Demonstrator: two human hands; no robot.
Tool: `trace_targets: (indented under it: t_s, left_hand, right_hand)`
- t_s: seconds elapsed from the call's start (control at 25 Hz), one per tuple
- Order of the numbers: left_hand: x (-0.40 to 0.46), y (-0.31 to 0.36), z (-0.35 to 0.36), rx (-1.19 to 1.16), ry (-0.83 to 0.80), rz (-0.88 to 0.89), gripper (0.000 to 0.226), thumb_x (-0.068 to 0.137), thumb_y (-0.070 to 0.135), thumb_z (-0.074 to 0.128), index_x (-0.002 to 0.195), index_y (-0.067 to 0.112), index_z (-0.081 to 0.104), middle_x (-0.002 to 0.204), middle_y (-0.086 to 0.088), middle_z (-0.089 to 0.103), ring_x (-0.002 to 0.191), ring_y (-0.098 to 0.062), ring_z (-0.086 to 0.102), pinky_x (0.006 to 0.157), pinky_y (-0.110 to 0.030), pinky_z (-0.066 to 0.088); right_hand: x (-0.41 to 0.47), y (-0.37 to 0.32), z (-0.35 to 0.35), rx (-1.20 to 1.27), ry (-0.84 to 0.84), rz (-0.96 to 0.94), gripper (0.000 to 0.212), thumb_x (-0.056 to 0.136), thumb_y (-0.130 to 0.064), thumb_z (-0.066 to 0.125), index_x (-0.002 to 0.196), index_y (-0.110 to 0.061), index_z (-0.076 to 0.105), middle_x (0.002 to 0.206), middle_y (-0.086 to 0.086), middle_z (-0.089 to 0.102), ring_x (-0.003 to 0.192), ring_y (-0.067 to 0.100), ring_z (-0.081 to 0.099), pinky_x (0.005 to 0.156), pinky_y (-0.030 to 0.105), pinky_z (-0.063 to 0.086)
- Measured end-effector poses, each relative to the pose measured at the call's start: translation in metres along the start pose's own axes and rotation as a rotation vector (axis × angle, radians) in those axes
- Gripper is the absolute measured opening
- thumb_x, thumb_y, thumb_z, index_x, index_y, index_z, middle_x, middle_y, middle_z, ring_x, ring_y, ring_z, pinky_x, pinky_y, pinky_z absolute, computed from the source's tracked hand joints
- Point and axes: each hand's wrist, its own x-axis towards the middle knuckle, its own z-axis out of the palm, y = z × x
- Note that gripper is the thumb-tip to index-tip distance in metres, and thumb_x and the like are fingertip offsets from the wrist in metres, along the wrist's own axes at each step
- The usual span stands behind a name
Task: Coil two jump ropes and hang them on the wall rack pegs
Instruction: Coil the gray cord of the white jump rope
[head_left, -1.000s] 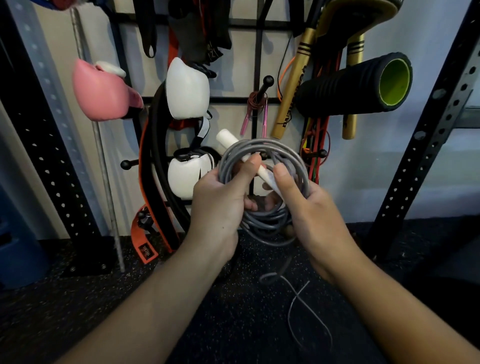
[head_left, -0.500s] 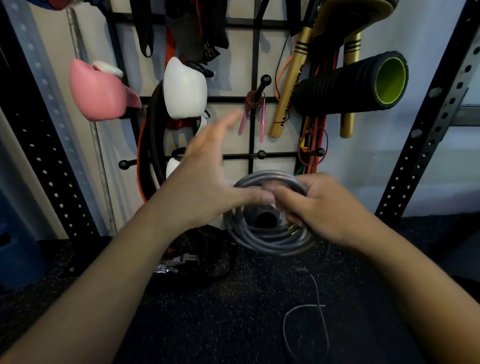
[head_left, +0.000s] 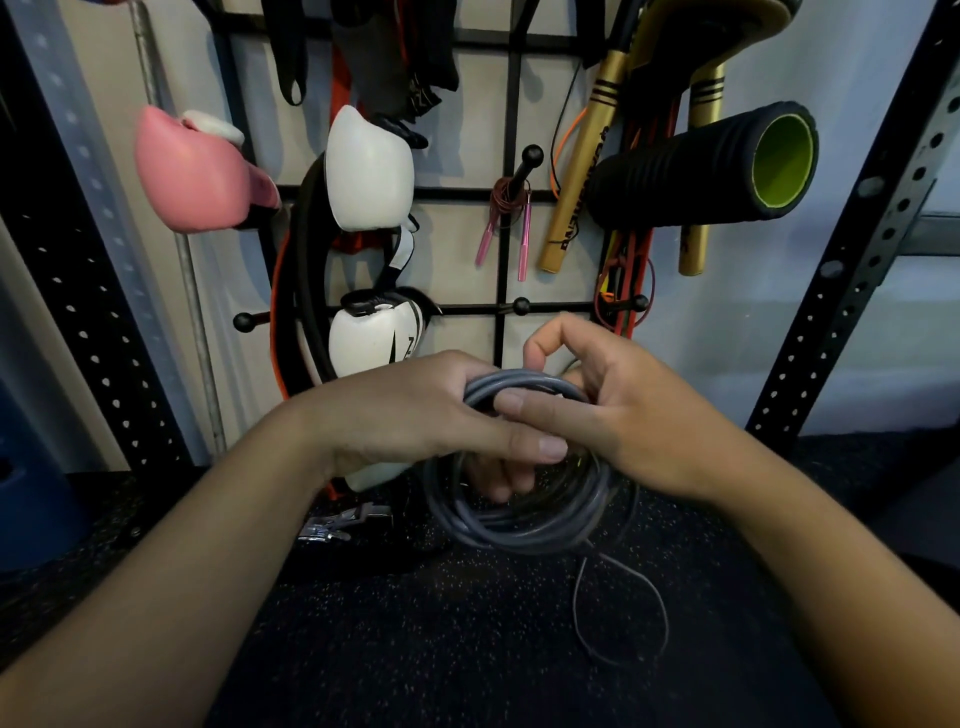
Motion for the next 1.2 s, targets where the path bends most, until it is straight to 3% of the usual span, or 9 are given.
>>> trace_targets:
  t_s: [0.16, 0.36, 0.52, 0.68, 0.84, 0.96, 1.04, 1.12, 1.2]
  left_hand:
    - [0.009, -0.003, 0.007, -0.07, 0.138, 0.091, 0.018, 0.079, 0.036, 0.077, 0.083, 0.019, 0.071, 0.05, 0.009, 0.053, 0.045, -0.011, 0.052, 0.052, -0.029, 0.054]
    - [0.016, -0.003, 0.009, -0.008, 0.153, 0.124, 0.042, 0.078, 0.047, 0.074, 0.097, 0.009, 0.072, 0.054, 0.008, 0.053, 0.048, -0.012, 0.05, 0.052, -0.03, 0.052]
    - [0.015, -0.01, 0.006, -0.066, 0.114, 0.087, 0.042, 0.082, 0.046, 0.071, 0.101, 0.008, 0.072, 0.055, 0.004, 0.046, 0.045, -0.011, 0.044, 0.05, -0.026, 0.05]
    - [0.017, -0.003, 0.0, -0.678, 0.443, 0.263, 0.029, 0.089, 0.045, 0.062, 0.081, 0.017, 0.065, 0.054, 0.009, 0.037, 0.042, -0.006, 0.037, 0.053, -0.024, 0.051]
    - [0.032, 0.006, 0.019, -1.206, 0.686, 0.41, 0.036, 0.1, 0.046, 0.054, 0.078, 0.018, 0.052, 0.054, 0.009, 0.039, 0.048, -0.007, 0.045, 0.063, -0.03, 0.056]
    - [0.037, 0.002, 0.033, -1.216, 0.833, 0.331, 0.045, 0.099, 0.061, 0.046, 0.076, 0.023, 0.053, 0.06, 0.008, 0.054, 0.061, -0.011, 0.064, 0.058, -0.031, 0.054]
    - [0.036, -0.002, 0.039, -1.074, 0.93, 0.231, 0.05, 0.097, 0.068, 0.043, 0.076, 0.024, 0.054, 0.07, 0.003, 0.062, 0.062, -0.014, 0.069, 0.05, -0.028, 0.048]
    - [0.036, -0.003, 0.044, -1.021, 1.0, 0.255, 0.046, 0.099, 0.062, 0.047, 0.083, 0.021, 0.06, 0.077, 0.002, 0.062, 0.067, -0.016, 0.068, 0.053, -0.033, 0.054]
    - [0.036, 0.001, 0.051, -1.011, 1.005, 0.316, 0.037, 0.101, 0.053, 0.052, 0.088, 0.021, 0.066, 0.077, 0.007, 0.061, 0.073, -0.011, 0.066, 0.069, -0.029, 0.058]
  right_hand:
    - [0.001, -0.001, -0.007, 0.009, 0.098, -0.013, 0.049, 0.084, -0.06, 0.065, 0.101, -0.015, 0.057, 0.078, 0.041, 0.059, 0.054, 0.055, 0.053, 0.049, 0.062, 0.044]
    - [0.002, 0.006, -0.005, -0.083, 0.206, -0.131, 0.038, 0.092, -0.052, 0.057, 0.089, -0.014, 0.065, 0.066, -0.006, 0.066, 0.06, 0.001, 0.06, 0.063, 0.017, 0.046]
    - [0.0, 0.008, -0.01, -0.059, 0.237, -0.095, 0.046, 0.096, -0.052, 0.051, 0.083, -0.011, 0.067, 0.058, -0.01, 0.057, 0.048, 0.003, 0.049, 0.05, 0.014, 0.038]
    - [-0.003, 0.024, -0.027, 0.271, 0.366, 0.096, 0.052, 0.104, -0.053, 0.042, 0.083, -0.014, 0.069, 0.055, 0.003, 0.05, 0.042, 0.02, 0.03, 0.04, 0.021, 0.025]
    - [-0.003, 0.032, 0.001, 0.401, 0.194, 0.088, 0.034, 0.109, -0.039, 0.039, 0.104, -0.017, 0.065, 0.073, 0.005, 0.064, 0.055, 0.025, 0.055, 0.049, 0.032, 0.046]
    - [-0.003, 0.018, 0.035, 0.581, 0.048, 0.071, 0.052, 0.099, -0.065, 0.027, 0.12, -0.033, 0.063, 0.089, 0.004, 0.071, 0.064, 0.033, 0.062, 0.05, 0.034, 0.051]
    - [-0.003, 0.011, 0.051, 0.575, 0.105, 0.084, 0.063, 0.088, -0.079, 0.039, 0.123, -0.029, 0.059, 0.078, 0.001, 0.069, 0.051, 0.025, 0.058, 0.043, 0.028, 0.044]
    - [-0.003, 0.008, 0.065, 0.558, 0.298, 0.013, 0.048, 0.087, -0.057, 0.066, 0.118, -0.022, 0.06, 0.071, -0.008, 0.067, 0.047, 0.006, 0.056, 0.039, 0.021, 0.04]
    - [-0.002, 0.01, 0.07, 0.596, 0.449, -0.053, 0.035, 0.084, -0.035, 0.073, 0.113, -0.017, 0.066, 0.068, -0.014, 0.067, 0.052, -0.002, 0.059, 0.048, 0.009, 0.042]
